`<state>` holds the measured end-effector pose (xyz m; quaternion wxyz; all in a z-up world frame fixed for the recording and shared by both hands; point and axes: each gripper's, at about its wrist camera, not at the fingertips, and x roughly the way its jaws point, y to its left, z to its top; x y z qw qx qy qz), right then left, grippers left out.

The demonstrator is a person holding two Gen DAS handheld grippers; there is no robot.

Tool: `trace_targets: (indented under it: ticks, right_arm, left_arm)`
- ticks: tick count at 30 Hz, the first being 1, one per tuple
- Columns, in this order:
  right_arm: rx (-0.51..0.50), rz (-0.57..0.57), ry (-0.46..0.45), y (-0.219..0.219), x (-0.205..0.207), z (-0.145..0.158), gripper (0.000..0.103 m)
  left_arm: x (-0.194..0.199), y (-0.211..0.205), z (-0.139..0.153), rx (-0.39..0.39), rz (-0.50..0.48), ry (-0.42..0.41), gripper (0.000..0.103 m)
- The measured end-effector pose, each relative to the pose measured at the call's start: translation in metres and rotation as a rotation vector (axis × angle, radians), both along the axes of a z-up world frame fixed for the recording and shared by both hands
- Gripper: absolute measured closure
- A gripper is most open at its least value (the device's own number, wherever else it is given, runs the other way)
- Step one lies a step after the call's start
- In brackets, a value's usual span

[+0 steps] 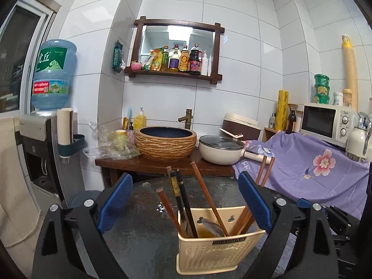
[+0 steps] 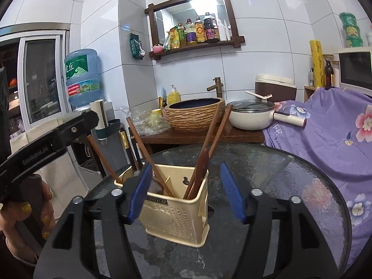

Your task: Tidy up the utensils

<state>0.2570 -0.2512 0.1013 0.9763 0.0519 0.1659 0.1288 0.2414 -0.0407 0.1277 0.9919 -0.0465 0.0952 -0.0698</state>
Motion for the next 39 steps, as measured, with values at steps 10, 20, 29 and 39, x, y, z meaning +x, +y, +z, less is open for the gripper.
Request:
trace_targets:
  ticks: [10,20,29,39]
  right_arm:
    - [-0.02,0.037,0.06,-0.003,-0.059,-0.028,0.013]
    - [-0.097,0.042,0.058,0.012,-0.14,-0.078,0.006]
    - [-0.091,0.036,-0.041,0.01,-0.226,-0.072,0.006]
    - [-0.128,0.05,-0.096,0.02,-0.281,-0.057,0.006]
  left_arm:
    - [-0.039,0.015,-0.047,-0.022,-0.018,0.185,0.006]
    - [-0.087,0.019,-0.112,0.046,0.011,0.369,0.006]
    - [-0.167,0.03,-0.117,0.094,0.1,0.289,0.006]
    - [-0.228,0.02,-0.101,0.089,0.051,0.217,0.006]
